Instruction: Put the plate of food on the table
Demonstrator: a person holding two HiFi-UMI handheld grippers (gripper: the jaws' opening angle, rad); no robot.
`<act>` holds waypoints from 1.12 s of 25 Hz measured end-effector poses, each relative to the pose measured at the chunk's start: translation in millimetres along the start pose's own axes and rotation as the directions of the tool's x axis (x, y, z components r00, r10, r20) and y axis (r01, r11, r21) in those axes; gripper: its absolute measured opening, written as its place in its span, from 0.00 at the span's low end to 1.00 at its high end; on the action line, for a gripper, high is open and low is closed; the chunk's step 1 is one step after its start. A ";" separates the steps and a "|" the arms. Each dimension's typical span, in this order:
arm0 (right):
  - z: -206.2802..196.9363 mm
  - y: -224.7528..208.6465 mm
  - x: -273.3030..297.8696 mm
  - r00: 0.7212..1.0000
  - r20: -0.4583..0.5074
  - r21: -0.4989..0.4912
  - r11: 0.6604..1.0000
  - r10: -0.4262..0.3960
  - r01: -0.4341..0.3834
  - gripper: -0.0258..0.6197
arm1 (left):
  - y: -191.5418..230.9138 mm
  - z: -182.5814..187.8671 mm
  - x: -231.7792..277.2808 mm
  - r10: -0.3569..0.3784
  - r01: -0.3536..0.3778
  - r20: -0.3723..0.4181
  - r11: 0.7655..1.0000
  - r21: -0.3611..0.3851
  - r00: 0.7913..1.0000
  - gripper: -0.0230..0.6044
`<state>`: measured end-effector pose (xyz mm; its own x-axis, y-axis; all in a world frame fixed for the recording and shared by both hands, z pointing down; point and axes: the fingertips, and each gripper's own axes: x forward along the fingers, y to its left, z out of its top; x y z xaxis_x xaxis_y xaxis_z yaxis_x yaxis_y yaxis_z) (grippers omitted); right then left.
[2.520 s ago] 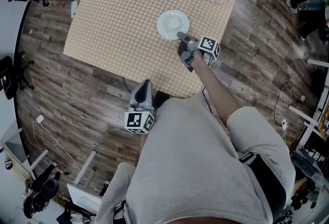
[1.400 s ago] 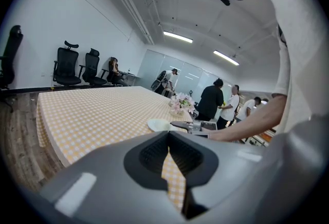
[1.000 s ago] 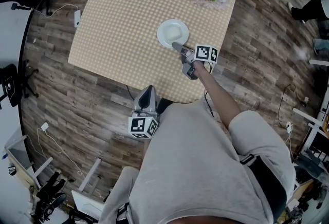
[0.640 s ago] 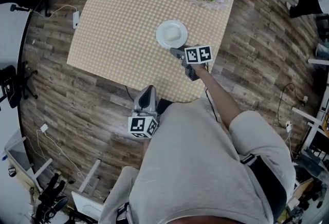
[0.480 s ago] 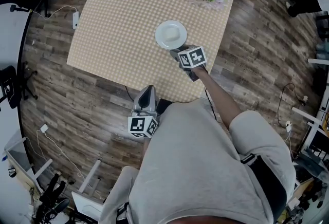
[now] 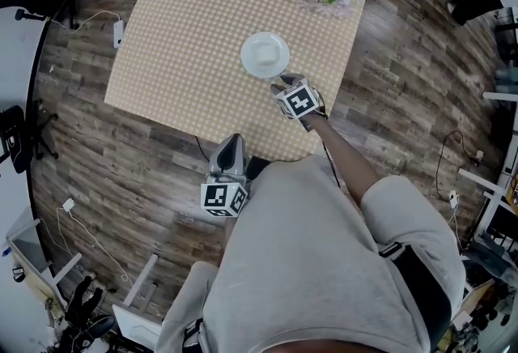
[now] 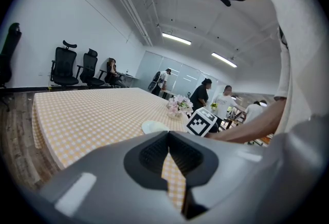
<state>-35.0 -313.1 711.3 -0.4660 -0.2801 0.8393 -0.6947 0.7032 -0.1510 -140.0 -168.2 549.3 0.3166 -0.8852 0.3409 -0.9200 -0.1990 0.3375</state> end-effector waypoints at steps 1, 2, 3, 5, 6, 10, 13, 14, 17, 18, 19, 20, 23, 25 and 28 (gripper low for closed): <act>-1.5 -1.3 -0.8 1.000 0.001 0.004 1.000 -0.002 0.002 0.27 | -0.7 -0.1 0.2 -0.002 0.002 0.001 1.000 0.000 1.000 0.05; -2.8 -3.1 -2.0 1.000 0.003 0.011 1.000 -0.006 0.006 0.26 | -1.8 -0.2 0.5 -0.005 0.005 0.001 1.000 0.001 1.000 0.05; -3.7 -4.9 -3.5 1.000 0.006 0.020 1.000 -0.011 0.011 0.25 | -2.8 -0.1 0.8 -0.008 0.008 0.003 1.000 0.002 1.000 0.05; -4.9 -7.9 -6.8 1.000 0.016 0.034 0.999 -0.022 0.021 0.18 | -4.2 0.9 1.0 -0.012 0.012 0.006 1.000 0.004 1.000 0.05; -5.8 -9.2 -8.7 0.999 0.021 0.039 0.999 -0.029 0.028 0.11 | -4.6 1.6 0.8 -0.014 0.014 0.009 1.000 0.005 1.000 0.05; -10.8 -7.3 -18.7 0.998 0.036 0.045 0.998 -0.051 0.049 0.04 | -6.1 4.2 -3.5 -0.025 0.025 0.021 1.000 0.012 0.999 0.05; -11.7 -1.6 -32.3 0.995 0.069 0.034 0.997 -0.072 0.069 0.04 | -9.0 7.0 -6.0 -0.046 0.045 0.033 0.999 0.020 0.998 0.05; -10.6 1.6 -38.1 0.993 0.087 0.032 0.997 -0.077 0.074 0.04 | -10.0 8.4 -7.0 -0.055 0.054 0.038 0.998 0.026 0.998 0.05; -6.7 17.0 -60.6 0.984 0.158 0.029 0.996 -0.085 0.081 0.04 | -12.9 12.2 -12.9 -0.088 0.086 0.050 0.995 0.042 0.995 0.05; -5.8 23.0 -69.7 0.979 0.182 0.028 0.996 -0.093 0.090 0.04 | -14.0 13.5 -15.8 -0.100 0.097 0.054 0.994 0.048 0.994 0.05; -4.8 29.2 -79.2 0.973 0.204 0.027 0.994 -0.106 0.102 0.04 | -14.9 15.4 -18.9 -0.113 0.110 0.059 0.992 0.056 0.992 0.05; -3.8 35.8 -88.6 0.967 0.224 0.027 0.993 -0.118 0.115 0.04 | -15.4 17.6 -22.1 -0.126 0.122 0.064 0.990 0.064 0.990 0.05; -1.9 57.8 -115.1 0.947 0.289 0.032 0.990 -0.138 0.135 0.04 | -15.2 23.2 -30.9 -0.164 0.157 0.074 0.984 0.088 0.984 0.05; -3.9 74.2 -131.2 0.930 0.335 0.043 0.989 -0.149 0.143 0.04 | -14.8 23.1 -38.5 -0.187 0.179 0.072 0.979 0.101 0.980 0.05; -8.3 96.5 -150.1 0.904 0.390 0.053 0.984 -0.175 0.167 0.04 | -14.7 20.8 -49.9 -0.220 0.211 0.070 0.970 0.117 0.973 0.05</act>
<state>-27.5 -197.8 575.1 -0.5135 -0.6310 0.5815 -0.7910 0.6107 -0.0358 -147.1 -129.8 509.0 0.4940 -0.8470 0.1961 -0.8533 -0.4291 0.2964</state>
